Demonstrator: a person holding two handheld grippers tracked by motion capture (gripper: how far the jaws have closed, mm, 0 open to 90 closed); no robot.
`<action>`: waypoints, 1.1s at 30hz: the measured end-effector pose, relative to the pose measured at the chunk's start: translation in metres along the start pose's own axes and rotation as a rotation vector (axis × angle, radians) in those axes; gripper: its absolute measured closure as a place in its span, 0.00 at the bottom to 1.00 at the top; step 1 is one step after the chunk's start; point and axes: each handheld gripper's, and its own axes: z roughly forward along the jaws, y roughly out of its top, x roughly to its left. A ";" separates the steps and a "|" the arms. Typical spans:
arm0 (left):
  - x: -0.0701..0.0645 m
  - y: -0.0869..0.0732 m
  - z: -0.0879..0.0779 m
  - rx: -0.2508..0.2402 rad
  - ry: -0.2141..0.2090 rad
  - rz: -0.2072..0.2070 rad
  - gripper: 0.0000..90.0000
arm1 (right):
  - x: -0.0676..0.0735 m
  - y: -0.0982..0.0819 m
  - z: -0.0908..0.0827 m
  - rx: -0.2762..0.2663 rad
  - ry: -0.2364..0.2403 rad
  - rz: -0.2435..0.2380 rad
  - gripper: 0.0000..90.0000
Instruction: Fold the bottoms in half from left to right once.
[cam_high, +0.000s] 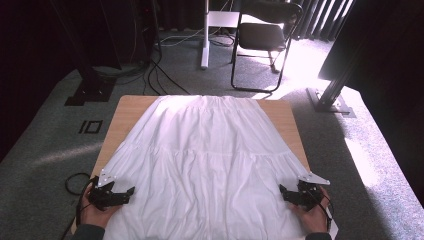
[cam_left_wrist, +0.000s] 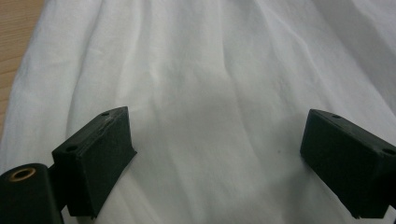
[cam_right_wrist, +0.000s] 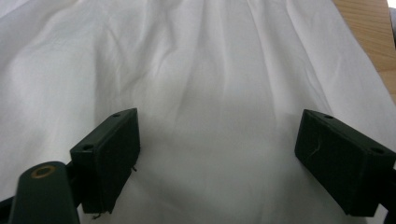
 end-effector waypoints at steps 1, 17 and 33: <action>0.000 0.000 0.000 -0.001 0.001 -0.002 0.11 | 0.000 0.000 0.000 0.000 0.001 -0.001 0.15; 0.032 -0.001 -0.028 -0.079 0.172 -0.165 0.26 | 0.000 0.000 0.000 0.000 0.000 0.001 0.15; 0.043 -0.008 -0.012 0.008 0.187 -0.199 0.20 | 0.000 0.000 0.000 0.000 -0.001 0.001 0.15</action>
